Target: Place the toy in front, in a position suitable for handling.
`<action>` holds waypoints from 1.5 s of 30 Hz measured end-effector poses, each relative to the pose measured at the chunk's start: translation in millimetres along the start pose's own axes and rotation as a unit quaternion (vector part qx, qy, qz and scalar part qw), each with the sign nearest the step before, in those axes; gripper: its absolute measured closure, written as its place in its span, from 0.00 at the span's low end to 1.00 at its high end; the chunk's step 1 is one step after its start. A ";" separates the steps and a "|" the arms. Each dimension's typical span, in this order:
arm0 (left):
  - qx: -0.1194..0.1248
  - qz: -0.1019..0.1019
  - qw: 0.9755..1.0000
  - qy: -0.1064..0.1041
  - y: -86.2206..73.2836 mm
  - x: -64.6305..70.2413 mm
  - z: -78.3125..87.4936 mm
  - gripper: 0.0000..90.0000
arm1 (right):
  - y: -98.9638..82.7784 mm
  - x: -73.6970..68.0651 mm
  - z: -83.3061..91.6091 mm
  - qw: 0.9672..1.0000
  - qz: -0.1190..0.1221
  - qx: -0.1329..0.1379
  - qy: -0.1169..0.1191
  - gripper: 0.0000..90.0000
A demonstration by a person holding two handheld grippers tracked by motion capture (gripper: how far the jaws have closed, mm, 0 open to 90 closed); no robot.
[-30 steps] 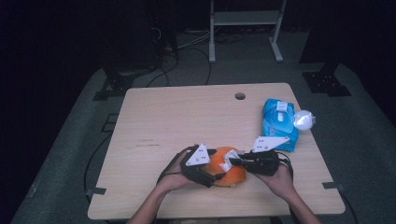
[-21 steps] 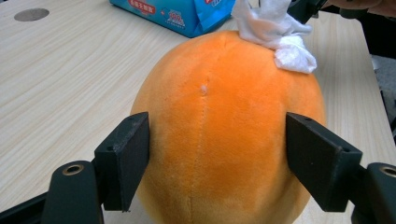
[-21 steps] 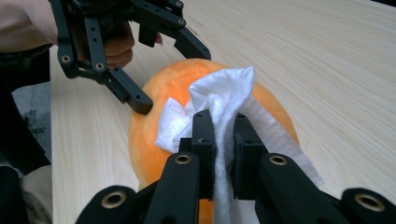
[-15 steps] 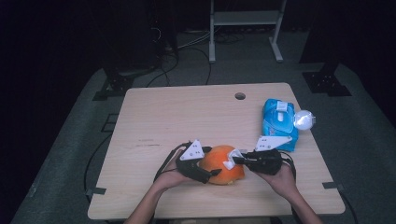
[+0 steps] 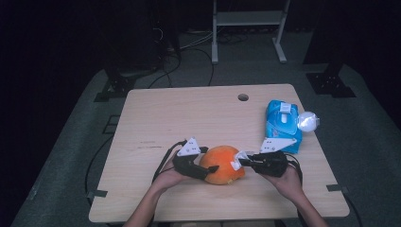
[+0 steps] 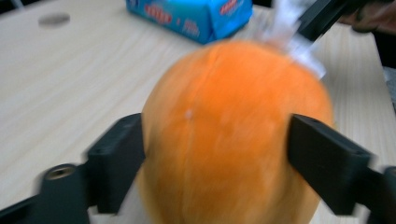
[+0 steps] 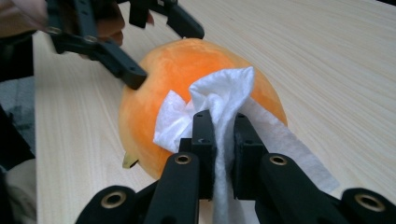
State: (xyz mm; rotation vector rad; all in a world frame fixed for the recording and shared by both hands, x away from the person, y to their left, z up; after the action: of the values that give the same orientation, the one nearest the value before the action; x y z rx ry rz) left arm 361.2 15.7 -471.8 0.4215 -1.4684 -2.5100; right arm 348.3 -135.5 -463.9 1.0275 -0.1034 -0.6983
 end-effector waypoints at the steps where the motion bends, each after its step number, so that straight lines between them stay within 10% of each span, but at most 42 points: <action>1: -0.002 -0.014 1.000 0.001 2.5 3.6 -1.6 0.19 | 2.1 -0.8 -0.3 1.000 -0.001 0.006 0.008 0.90; 10: -0.015 0.038 0.999 0.014 -10.6 -10.8 3.1 0.33 | -2.5 6.3 0.2 1.000 -0.017 -0.001 0.010 0.90; 23: -0.028 -0.004 0.998 -0.048 -7.8 11.6 4.8 0.33 | 5.4 11.9 -3.3 0.999 -0.039 0.021 0.015 0.90; 29: -0.009 0.020 1.000 -0.005 0.9 -0.2 2.2 0.17 | 1.9 7.8 -1.8 0.998 -0.046 0.017 0.036 0.90; 40: -0.019 -0.037 0.998 -0.051 -3.0 22.3 -4.5 0.29 | 10.9 1.6 -2.5 0.998 -0.043 0.031 0.042 0.90; 45: -0.022 0.003 1.000 -0.016 -5.3 8.4 -3.8 0.28 | 1.4 15.0 -2.1 0.998 -0.057 0.014 0.028 0.90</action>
State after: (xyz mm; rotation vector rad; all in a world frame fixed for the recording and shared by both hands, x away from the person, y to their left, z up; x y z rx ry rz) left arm 354.4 12.5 -479.3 0.3702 -1.4194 -2.5505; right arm 361.5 -142.1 -467.3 1.0845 -0.0053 -0.7725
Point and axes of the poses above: each handheld gripper's, and its own axes: z roughly backward along the jaws, y roughly out of its top, x roughly to its right, the point moved 9 cm from there along -z, roughly forward along the jaws, and after that the axes turned 10 degrees about -z, right-handed, at the moved point
